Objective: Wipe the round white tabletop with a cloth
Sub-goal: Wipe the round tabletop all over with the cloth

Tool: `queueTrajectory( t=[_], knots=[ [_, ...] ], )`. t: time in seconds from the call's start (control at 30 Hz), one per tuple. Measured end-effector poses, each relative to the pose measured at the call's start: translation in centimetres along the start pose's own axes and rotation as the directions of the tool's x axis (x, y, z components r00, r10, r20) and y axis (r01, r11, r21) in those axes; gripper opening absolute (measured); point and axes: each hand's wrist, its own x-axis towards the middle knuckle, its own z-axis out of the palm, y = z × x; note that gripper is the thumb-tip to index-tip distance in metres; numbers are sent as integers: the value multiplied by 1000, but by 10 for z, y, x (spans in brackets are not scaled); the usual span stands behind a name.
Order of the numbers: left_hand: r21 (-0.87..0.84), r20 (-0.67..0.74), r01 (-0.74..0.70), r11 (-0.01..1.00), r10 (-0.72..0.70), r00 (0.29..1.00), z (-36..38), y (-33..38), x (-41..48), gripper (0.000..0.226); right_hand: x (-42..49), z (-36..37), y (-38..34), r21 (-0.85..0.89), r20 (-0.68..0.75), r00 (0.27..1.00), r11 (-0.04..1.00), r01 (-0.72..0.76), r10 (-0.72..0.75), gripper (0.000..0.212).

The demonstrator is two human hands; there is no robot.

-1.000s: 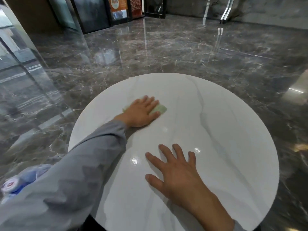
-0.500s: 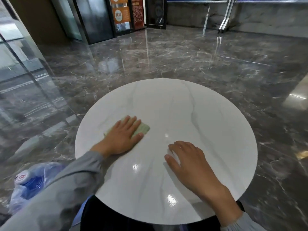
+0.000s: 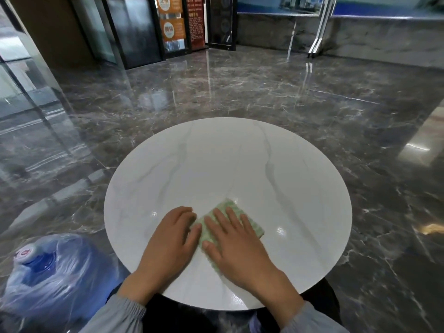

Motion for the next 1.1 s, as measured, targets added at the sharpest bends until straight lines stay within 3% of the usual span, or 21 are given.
queueTrajectory(
  t=[0.1,0.3,0.4,0.67,0.83,1.0,1.1],
  knots=[
    [26,2,-6,1000,6,1000,8,-3,0,59,21,7,7,-35,27,1000,999,-11,12,65],
    [106,-76,-135,985,143,987,14,1,0,43,52,-8,33,-54,18,993,992,-116,117,65],
    [83,-64,-112,990,117,991,13,-2,-2,43,48,-9,34,-79,27,992,989,-124,126,63],
    [67,-25,-107,992,109,994,16,-5,-5,49,-35,-5,14,-100,78,988,987,-126,134,62],
    [72,-27,-121,990,123,992,16,-5,-5,47,-100,-3,-6,-306,-45,993,944,-122,114,60],
    [67,-16,-107,992,109,994,15,-4,-4,47,-73,-8,15,-162,35,983,971,-175,183,64],
    [70,-9,-96,993,97,995,14,-4,-3,46,-9,-15,55,-78,50,950,950,-303,307,70]
  ],
)
